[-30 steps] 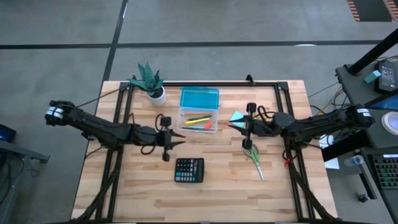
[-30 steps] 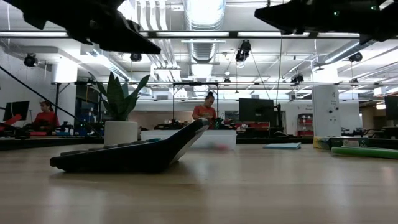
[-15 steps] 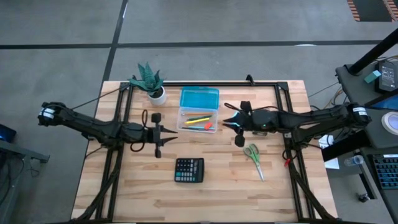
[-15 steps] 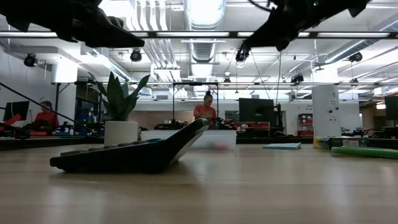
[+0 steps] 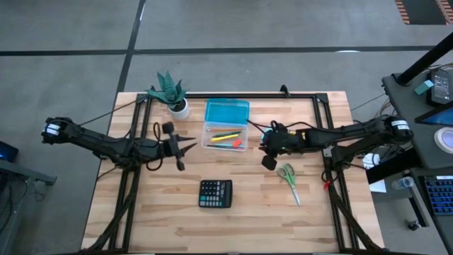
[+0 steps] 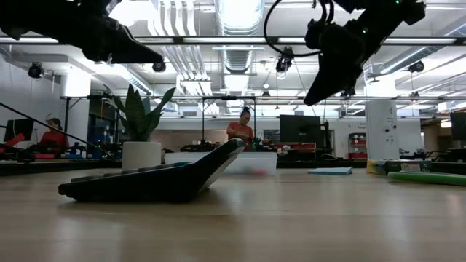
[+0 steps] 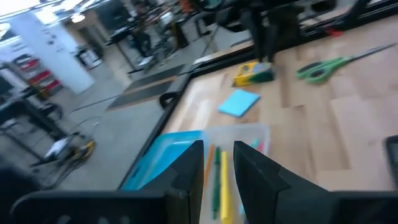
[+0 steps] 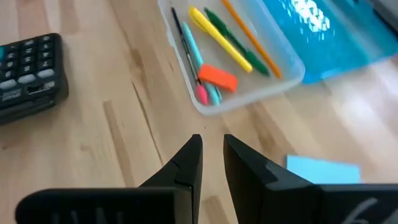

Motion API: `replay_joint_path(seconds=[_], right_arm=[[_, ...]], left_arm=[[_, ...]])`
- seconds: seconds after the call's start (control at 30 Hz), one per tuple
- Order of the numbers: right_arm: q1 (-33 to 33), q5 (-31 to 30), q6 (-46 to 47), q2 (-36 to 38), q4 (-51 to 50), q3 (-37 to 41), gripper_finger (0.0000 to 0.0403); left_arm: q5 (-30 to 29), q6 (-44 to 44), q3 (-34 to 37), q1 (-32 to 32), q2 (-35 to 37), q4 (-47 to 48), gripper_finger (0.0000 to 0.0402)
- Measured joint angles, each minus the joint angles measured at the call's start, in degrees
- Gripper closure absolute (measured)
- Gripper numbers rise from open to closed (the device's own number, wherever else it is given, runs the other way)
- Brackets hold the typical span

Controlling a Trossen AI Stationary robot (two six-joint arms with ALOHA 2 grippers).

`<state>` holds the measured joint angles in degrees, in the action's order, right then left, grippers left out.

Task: Pack school essentials
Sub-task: Put the green scissors into the supply box

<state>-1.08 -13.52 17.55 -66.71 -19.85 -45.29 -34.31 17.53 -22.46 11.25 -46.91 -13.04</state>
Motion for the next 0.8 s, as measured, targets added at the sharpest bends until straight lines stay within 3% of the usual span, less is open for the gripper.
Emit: replay_joint_path(seconds=[0.27, 0.5, 0.67, 0.8], right_arm=[[-0.50, 5.25, 18.05, -3.09, -17.93, -6.02, 0.0347], [-5.67, 9.07, 37.58, -4.65, -34.40, -9.25, 0.0357], [-9.93, 10.67, 45.57, -4.60, -37.50, -8.81, 0.0364], [-9.86, 11.14, 49.11, -5.82, -37.71, -8.08, 0.0342]], left_arm=[[-3.58, 7.14, -0.02, -0.17, -0.39, -3.02, 0.0331], [-3.73, 10.33, -0.02, -0.29, -0.31, -6.18, 0.0331], [-3.73, 10.41, -0.02, -0.37, -0.29, -6.27, 0.0331], [-3.73, 11.23, -0.02, -0.39, -0.29, -6.23, 0.0331]])
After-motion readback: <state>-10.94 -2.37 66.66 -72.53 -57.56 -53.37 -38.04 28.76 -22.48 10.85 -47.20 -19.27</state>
